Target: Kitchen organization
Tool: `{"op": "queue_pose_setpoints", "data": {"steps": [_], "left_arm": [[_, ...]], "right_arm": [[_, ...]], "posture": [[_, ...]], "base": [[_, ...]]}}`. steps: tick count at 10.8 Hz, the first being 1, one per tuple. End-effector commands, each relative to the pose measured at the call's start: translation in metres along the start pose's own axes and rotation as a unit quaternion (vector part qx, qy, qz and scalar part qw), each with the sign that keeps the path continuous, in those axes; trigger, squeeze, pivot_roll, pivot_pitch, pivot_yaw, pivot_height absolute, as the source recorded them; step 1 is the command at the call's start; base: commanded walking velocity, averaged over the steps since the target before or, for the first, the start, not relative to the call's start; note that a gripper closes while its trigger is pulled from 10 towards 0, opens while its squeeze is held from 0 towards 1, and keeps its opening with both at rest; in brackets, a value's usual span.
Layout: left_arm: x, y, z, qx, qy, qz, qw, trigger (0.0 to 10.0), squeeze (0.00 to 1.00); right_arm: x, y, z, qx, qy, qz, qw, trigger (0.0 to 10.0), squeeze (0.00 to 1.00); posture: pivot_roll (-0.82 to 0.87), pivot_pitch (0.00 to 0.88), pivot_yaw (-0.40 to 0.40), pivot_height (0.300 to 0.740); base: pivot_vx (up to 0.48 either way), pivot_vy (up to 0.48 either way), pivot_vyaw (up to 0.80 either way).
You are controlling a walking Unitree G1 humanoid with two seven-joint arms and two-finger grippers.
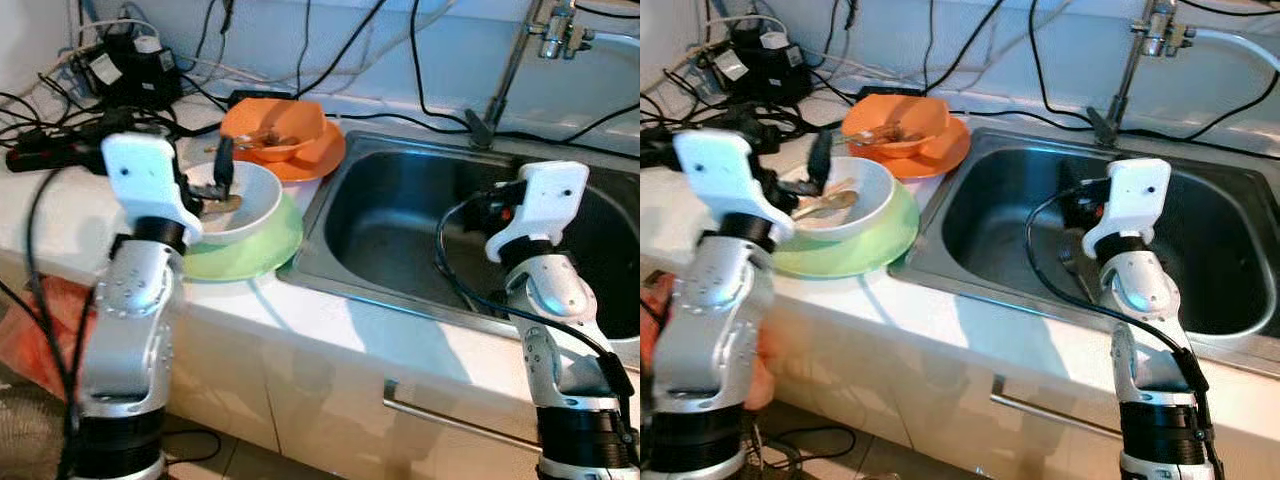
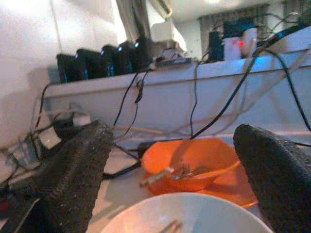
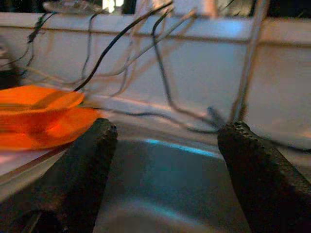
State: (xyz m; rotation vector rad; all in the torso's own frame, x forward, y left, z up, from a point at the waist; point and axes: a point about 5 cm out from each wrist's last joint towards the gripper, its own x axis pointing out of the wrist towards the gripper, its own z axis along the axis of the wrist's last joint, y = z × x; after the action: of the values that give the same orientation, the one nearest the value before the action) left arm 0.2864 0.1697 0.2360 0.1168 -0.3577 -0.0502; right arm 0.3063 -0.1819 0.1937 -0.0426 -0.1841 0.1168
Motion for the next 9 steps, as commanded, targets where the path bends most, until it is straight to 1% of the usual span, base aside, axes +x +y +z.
{"op": "queue_pose_setpoints", "data": {"steps": [1,2,3,4,5,6,7,9], "left_arm": [[-0.006,-0.003,0.002,0.012,-0.004,-0.02,1.0,10.0,0.0],[-0.015,-0.005,0.004,0.031,-0.018,-0.043,0.998,10.0,0.0],[-0.026,-0.002,0.002,0.046,-0.01,-0.047,0.998,10.0,0.0],[-0.042,0.007,-0.006,0.071,0.013,-0.041,0.997,10.0,0.0],[-0.047,0.01,-0.007,0.084,0.016,-0.036,0.996,10.0,0.0],[-0.053,0.014,-0.007,0.106,0.015,-0.029,0.994,10.0,0.0],[-0.062,0.016,-0.013,0.117,0.027,-0.026,0.992,10.0,0.0],[-0.072,0.015,-0.023,0.125,0.043,-0.037,0.991,10.0,0.0]], "right_arm": [[0.003,0.002,0.004,0.015,0.001,0.023,1.0,10.0,0.0],[0.004,0.009,0.005,0.025,0.009,0.062,0.998,10.0,0.0],[0.003,0.016,0.004,0.034,0.024,0.11,0.993,10.0,0.0],[0.0,0.023,0.004,0.035,0.031,0.154,0.987,10.0,0.0],[-0.001,0.024,0.003,0.033,0.035,0.166,0.985,10.0,0.0],[-0.001,0.027,0.002,0.03,0.04,0.18,0.982,10.0,0.0],[-0.001,0.032,0.001,0.028,0.046,0.203,0.978,10.0,0.0],[-0.001,0.038,0.002,0.028,0.047,0.224,0.973,10.0,0.0]], "posture": [[0.23,0.013,0.035,0.74],[0.24,0.015,0.036,0.74],[0.24,0.015,0.036,0.74],[0.25,0.015,0.032,0.74],[0.26,0.016,0.026,0.74],[0.27,0.018,0.015,0.74],[0.27,0.019,0.006,0.74],[0.28,0.017,-0.004,0.74]], "base": [[0.0,0.0,0.0],[0.0,0.0,0.0],[0.0,0.0,0.0],[0.0,0.0,0.0],[0.0,0.0,0.0],[0.0,0.0,0.0],[0.0,0.0,0.0],[0.0,0.0,0.0]]}}
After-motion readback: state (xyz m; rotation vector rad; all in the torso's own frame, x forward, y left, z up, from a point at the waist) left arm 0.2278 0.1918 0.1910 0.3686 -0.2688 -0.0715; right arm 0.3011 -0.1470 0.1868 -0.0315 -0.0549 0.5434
